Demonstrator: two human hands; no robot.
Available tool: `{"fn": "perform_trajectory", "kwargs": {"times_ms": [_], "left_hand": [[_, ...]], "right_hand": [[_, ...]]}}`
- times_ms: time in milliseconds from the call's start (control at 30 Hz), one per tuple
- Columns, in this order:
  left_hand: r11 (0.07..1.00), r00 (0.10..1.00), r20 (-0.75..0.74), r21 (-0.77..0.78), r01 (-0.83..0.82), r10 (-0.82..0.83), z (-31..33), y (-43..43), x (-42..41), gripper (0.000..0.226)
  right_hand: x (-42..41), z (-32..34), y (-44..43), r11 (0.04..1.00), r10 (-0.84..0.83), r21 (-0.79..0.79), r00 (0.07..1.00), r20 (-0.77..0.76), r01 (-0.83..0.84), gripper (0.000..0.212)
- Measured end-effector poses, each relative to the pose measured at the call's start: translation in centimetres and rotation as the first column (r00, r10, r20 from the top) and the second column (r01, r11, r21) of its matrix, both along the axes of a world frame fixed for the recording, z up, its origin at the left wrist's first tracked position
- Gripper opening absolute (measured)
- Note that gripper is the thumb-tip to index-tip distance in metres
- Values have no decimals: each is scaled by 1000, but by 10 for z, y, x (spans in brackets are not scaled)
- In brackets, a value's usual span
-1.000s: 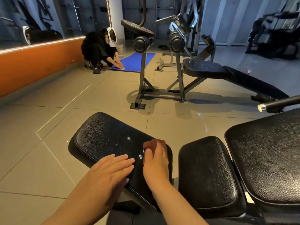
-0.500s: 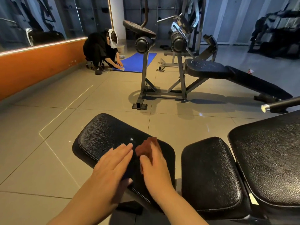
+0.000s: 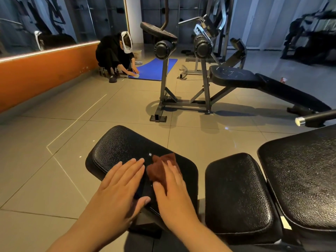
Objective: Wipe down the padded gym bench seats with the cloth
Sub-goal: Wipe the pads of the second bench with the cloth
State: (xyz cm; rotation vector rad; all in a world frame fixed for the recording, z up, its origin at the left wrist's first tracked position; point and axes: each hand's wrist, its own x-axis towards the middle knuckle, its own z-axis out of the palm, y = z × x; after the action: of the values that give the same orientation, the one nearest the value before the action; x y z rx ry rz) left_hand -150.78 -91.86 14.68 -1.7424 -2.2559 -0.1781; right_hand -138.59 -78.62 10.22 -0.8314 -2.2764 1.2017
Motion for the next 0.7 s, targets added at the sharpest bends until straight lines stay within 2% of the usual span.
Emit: {"fn": "perform_trajectory", "kwargs": {"times_ms": [100,233,367,433,500,600,700], "left_hand": [[1000,1000,1,3,-2,2,1,1,0,74],[1000,999,36,-2,8,-8,5,0,1,72],[994,983,161,80,76,-88,14,-7,-2,64],[993,978,194,97,63,-81,17,-8,-4,62],[994,978,197,98,55,-73,16,-8,-5,62],[994,983,170,95,58,-73,13,-5,-4,58],[993,980,189,113,40,-61,12,-3,-3,54]], "right_hand": [[27,-19,3,1000,-17,9,997,74,17,63],[-5,-3,22,984,-158,-60,975,159,169,62],[-30,23,-2,1000,-29,-1,997,68,29,59],[-13,20,-16,999,47,-3,999,20,-47,62],[12,5,-22,996,81,23,996,38,-82,65],[23,-10,-6,999,-32,-4,993,113,33,64],[-7,3,16,982,-155,-86,974,164,170,61]]}}
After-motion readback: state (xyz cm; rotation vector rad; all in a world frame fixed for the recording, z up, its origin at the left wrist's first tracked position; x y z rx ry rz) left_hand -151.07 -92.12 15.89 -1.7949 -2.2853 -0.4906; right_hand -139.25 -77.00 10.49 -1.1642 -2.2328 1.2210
